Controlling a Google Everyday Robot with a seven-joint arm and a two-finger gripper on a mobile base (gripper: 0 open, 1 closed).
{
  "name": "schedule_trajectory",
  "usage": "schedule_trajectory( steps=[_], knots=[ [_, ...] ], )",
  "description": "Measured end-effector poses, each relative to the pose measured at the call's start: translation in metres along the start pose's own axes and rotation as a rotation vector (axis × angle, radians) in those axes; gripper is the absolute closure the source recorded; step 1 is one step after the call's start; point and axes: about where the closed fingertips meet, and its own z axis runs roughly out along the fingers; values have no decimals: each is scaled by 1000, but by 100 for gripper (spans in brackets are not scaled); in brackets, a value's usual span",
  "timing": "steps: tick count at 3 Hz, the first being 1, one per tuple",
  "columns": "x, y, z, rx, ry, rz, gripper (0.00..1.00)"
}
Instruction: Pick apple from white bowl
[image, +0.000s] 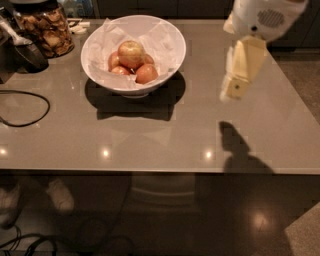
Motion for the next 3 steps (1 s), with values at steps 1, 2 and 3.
schedule_trajectory(
  steps=[1, 2, 3],
  knots=[
    [-49, -19, 0, 6, -44, -60, 0],
    [-58, -24, -3, 27, -64, -69, 0],
    [-81, -44, 17, 21, -131, -45, 0]
  ],
)
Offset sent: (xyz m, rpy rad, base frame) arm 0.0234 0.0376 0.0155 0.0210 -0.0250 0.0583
